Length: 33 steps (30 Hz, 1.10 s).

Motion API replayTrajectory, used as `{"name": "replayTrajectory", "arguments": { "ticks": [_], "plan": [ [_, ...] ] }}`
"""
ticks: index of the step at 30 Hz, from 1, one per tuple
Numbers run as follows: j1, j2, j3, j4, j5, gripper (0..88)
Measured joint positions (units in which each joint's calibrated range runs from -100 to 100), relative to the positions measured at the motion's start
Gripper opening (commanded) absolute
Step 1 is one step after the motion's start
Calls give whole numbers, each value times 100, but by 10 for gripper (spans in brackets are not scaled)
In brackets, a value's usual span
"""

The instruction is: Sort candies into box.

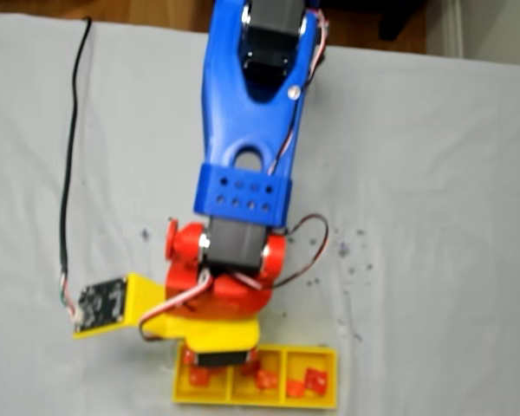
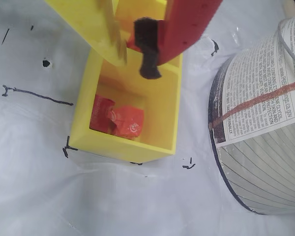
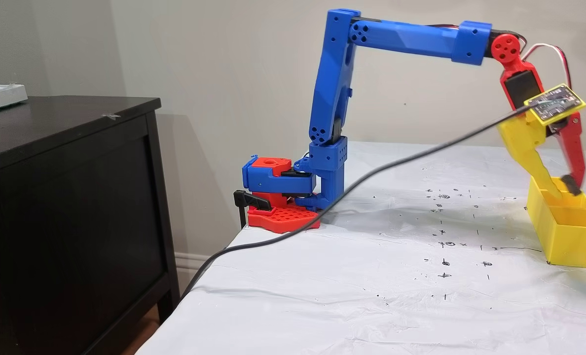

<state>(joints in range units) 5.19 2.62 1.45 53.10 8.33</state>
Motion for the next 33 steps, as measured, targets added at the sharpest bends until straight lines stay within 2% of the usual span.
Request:
{"name": "replayTrajectory", "arguments": {
  "ticks": [5, 13, 17, 23, 27, 33],
  "plan": [
    [-47, -990, 975, -159, -78, 2],
    [-453, -3553, 3636, -587, -230, 2],
    [-640, -4492, 4739, -1135, -420, 1],
    [-694, -6007, 6630, -1405, -317, 1],
    [-679, -7504, 7767, -1143, -210, 1],
    [-507, -9712, 8777, -103, -107, 1]
  ]
}}
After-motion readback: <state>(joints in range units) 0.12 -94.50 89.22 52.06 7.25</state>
